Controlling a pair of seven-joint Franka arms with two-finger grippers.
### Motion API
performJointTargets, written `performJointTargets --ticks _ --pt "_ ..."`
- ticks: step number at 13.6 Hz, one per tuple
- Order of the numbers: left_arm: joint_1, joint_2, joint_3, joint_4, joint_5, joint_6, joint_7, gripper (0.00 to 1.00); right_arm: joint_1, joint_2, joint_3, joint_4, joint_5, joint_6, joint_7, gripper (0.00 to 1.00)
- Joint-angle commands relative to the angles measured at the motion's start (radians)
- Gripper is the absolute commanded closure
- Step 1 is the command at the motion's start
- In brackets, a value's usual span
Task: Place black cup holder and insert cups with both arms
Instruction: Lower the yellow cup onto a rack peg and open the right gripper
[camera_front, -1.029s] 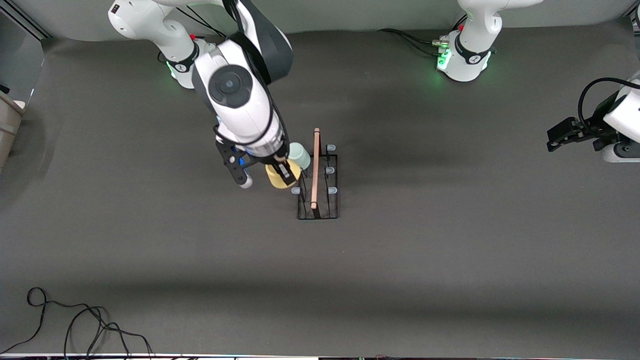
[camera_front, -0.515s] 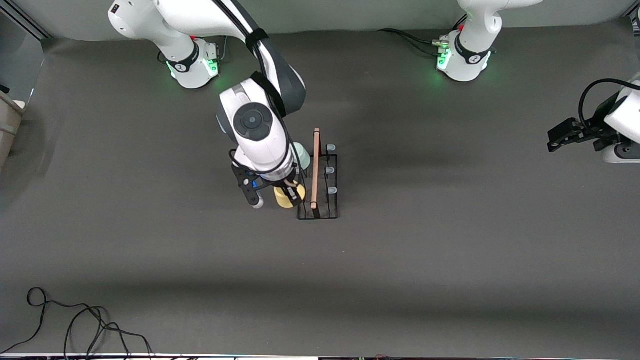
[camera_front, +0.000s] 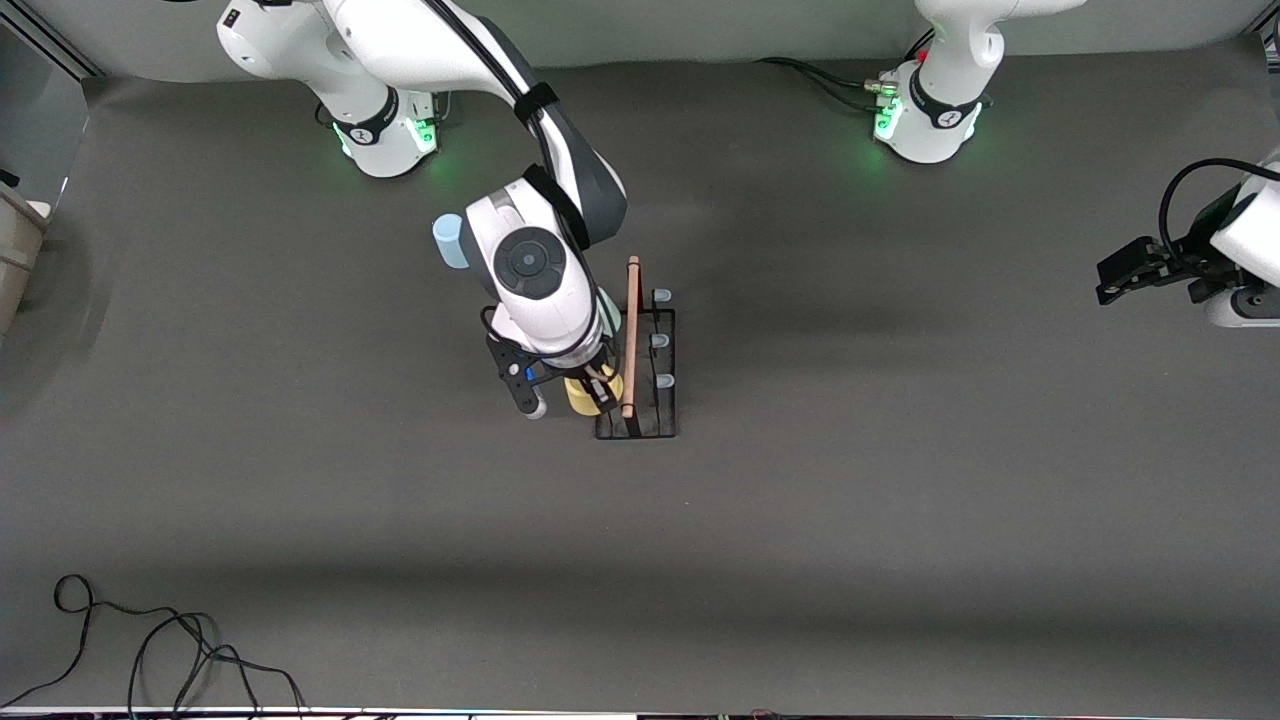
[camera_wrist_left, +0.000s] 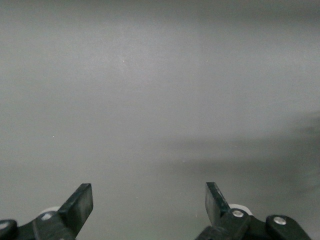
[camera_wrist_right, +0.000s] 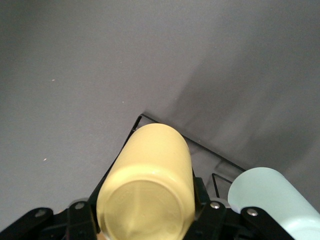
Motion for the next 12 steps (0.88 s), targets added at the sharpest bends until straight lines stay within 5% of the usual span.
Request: performJointTargets --ticks 1,2,3,8,12 --pt "0.002 0.005 -0.001 0.015 0.011 -0.011 0.006 0.0 0.011 0.026 -0.009 -0.002 0.014 0.032 0.019 1.0" --pt "0.004 0.005 -0.001 0.015 0.011 -0.012 0.006 0.0 0.007 0.026 -0.009 0.0 0.014 0.031 0.014 0.43" --pt "0.004 0.005 -0.001 0.015 0.011 -0.014 0.006 0.0 0.001 0.021 -0.01 0.004 0.012 0.022 0.013 0.02" --pt "0.004 0.005 -0.001 0.015 0.011 -0.014 0.006 0.0 -0.008 -0.068 -0.027 0.082 0.011 -0.168 0.003 0.0" --pt "0.002 0.005 -0.001 0.015 0.011 -0.014 0.006 0.0 -0.014 -0.227 -0.064 0.109 -0.011 -0.361 -0.096 0.0"
